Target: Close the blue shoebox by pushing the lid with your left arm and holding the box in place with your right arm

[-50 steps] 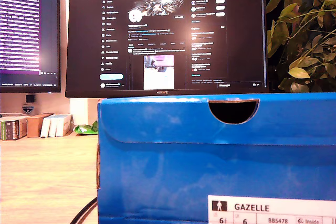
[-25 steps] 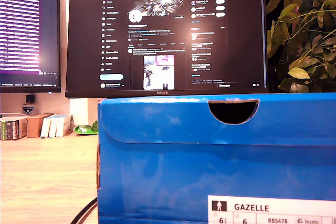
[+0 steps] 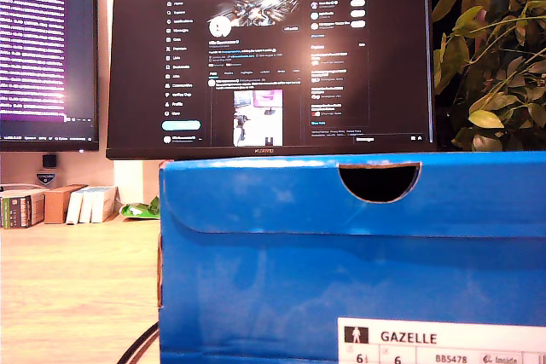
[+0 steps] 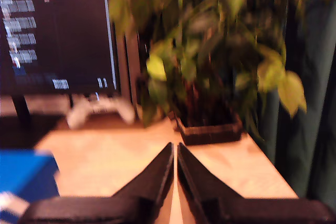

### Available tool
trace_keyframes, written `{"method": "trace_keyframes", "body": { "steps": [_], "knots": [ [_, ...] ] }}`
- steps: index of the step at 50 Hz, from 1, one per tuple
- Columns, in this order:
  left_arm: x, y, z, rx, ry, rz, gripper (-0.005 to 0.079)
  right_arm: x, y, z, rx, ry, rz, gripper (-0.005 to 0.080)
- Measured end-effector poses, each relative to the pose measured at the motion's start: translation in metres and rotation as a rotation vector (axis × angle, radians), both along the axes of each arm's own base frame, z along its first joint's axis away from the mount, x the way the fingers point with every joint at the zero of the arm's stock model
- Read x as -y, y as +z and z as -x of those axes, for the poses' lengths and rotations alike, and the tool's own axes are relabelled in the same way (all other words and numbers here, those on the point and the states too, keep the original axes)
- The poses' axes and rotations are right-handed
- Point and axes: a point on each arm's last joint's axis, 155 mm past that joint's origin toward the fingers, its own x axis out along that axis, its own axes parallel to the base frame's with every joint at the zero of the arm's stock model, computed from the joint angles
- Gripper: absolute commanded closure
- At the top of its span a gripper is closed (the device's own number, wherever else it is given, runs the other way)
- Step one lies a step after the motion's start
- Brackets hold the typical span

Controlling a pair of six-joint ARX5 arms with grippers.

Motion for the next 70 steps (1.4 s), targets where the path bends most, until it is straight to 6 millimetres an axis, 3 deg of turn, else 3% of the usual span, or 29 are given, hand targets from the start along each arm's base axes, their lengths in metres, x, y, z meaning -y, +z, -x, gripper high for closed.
{"method": "trace_keyframes", "body": {
  "steps": [9,24,37,44,52,58,70],
  "knots": [
    [0.000,-0.008,-0.003,-0.009,-0.001,-0.003,0.0761,0.000,-0.007,-0.001,-0.004,0.000,0.036,0.0753],
    [-0.002,-0.044,-0.014,-0.037,0.008,0.041,0.0761,0.000,-0.022,-0.003,-0.036,0.002,0.033,0.0753],
    [-0.012,-0.043,-0.018,-0.006,0.063,0.065,0.0761,0.000,-0.043,-0.004,-0.093,0.002,0.050,0.0753],
    [-0.020,-0.075,-0.019,-0.097,0.112,0.108,0.0761,0.000,-0.048,-0.003,-0.113,0.003,0.051,0.0753],
    [-0.021,-0.072,-0.019,-0.084,0.118,0.108,0.0761,0.000,-0.062,-0.001,-0.169,0.004,0.045,0.0753],
    [-0.024,-0.085,-0.017,-0.136,0.137,0.135,0.0761,0.000,-0.062,-0.001,-0.167,0.004,0.045,0.0753],
    [-0.028,-0.085,-0.017,-0.136,0.159,0.141,0.0761,0.000,-0.062,-0.001,-0.166,0.005,0.044,0.0754]
  ]
}}
